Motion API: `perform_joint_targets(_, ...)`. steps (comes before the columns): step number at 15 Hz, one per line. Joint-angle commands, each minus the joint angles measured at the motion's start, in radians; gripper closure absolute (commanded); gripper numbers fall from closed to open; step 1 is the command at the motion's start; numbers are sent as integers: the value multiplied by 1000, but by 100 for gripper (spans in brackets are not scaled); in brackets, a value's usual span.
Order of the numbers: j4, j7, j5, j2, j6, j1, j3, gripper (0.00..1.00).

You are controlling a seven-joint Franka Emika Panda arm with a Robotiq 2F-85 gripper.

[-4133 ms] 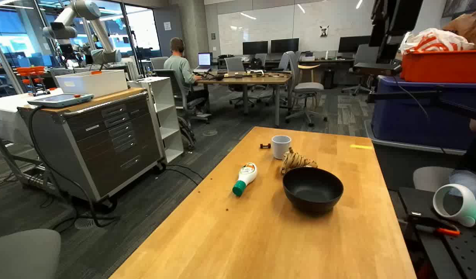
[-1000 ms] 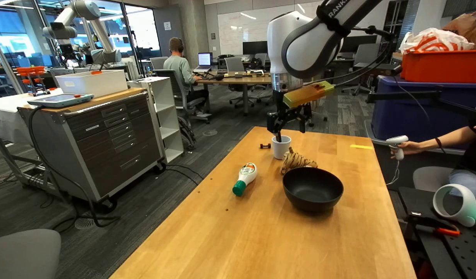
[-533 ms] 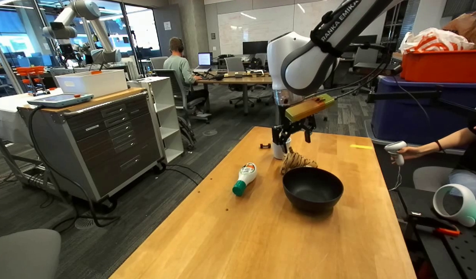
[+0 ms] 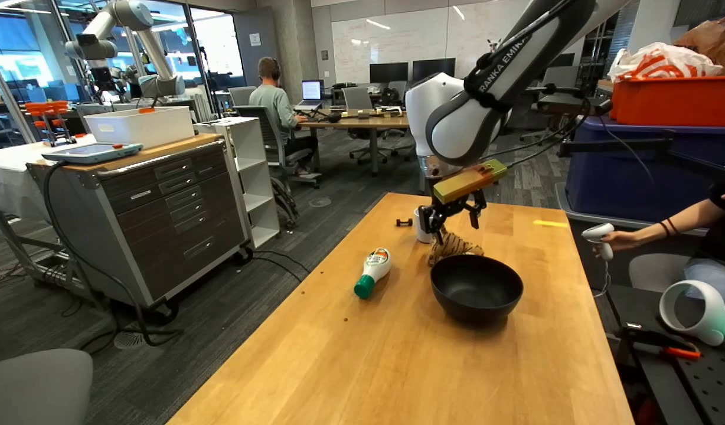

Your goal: Pick up the plush tiger and put it in the bowl

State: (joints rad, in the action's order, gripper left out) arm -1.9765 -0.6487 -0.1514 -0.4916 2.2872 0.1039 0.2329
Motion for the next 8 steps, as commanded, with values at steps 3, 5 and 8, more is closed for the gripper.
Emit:
perform_joint_targets(3,57,-39,-1,-59,-35,-26,30,0)
perform_joint_targets(5,63,-46,-2,-68,-35,-29,31,27)
perform_joint_targets(8,70,-67,-1,-75,-39,-36,34,51)
